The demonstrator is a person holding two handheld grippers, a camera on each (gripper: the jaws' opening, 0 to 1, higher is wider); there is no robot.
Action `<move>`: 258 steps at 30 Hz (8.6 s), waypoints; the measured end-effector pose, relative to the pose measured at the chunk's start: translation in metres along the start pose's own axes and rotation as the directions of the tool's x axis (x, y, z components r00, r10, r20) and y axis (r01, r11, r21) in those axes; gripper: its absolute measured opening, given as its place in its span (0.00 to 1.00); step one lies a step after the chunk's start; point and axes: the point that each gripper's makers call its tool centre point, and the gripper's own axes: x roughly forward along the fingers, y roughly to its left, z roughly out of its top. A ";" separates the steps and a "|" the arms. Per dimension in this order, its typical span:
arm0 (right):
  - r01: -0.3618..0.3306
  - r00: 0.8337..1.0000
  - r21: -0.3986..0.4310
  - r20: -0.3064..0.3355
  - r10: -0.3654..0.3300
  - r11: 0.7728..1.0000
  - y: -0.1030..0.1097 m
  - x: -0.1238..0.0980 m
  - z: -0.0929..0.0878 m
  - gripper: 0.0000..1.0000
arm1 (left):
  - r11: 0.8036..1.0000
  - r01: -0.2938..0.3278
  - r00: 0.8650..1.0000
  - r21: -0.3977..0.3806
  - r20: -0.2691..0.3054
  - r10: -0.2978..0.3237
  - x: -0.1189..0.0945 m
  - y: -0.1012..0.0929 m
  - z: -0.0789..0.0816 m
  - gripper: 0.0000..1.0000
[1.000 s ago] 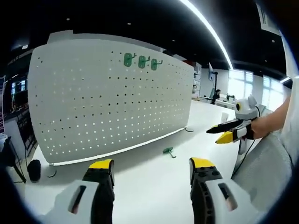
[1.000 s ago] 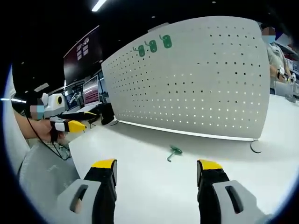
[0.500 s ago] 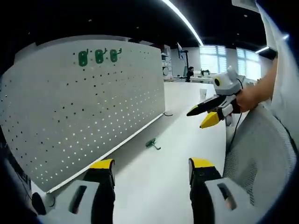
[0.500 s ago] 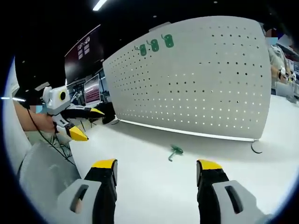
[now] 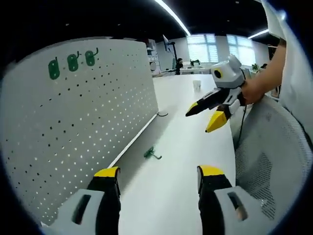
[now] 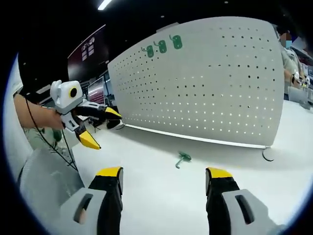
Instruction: Insert the hook assembly into the mounting plate slot until the hook locks in place.
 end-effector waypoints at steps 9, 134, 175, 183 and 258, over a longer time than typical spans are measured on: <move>0.010 1.000 0.008 0.004 -0.010 1.000 -0.003 0.000 0.001 0.67 | 0.997 0.056 0.998 0.055 -0.035 -0.054 0.016 0.003 0.000 0.63; 0.000 0.999 0.098 -0.033 0.003 0.995 -0.005 0.001 -0.013 0.57 | 0.822 0.528 0.814 0.213 -0.402 -0.419 0.176 0.025 -0.053 0.38; 0.001 0.999 0.093 -0.034 0.002 0.996 -0.005 0.001 -0.013 0.55 | 0.886 0.441 0.844 0.144 -0.403 -0.355 0.185 0.034 -0.052 0.04; 0.006 1.000 0.100 -0.022 -0.004 0.995 -0.007 0.000 -0.011 0.55 | 0.885 0.436 0.847 0.165 -0.408 -0.341 0.185 0.035 -0.052 0.03; -0.018 0.996 0.041 0.085 0.014 0.999 0.003 -0.007 0.020 0.56 | 0.990 0.112 0.944 -0.089 0.322 -0.078 0.095 0.032 0.072 0.02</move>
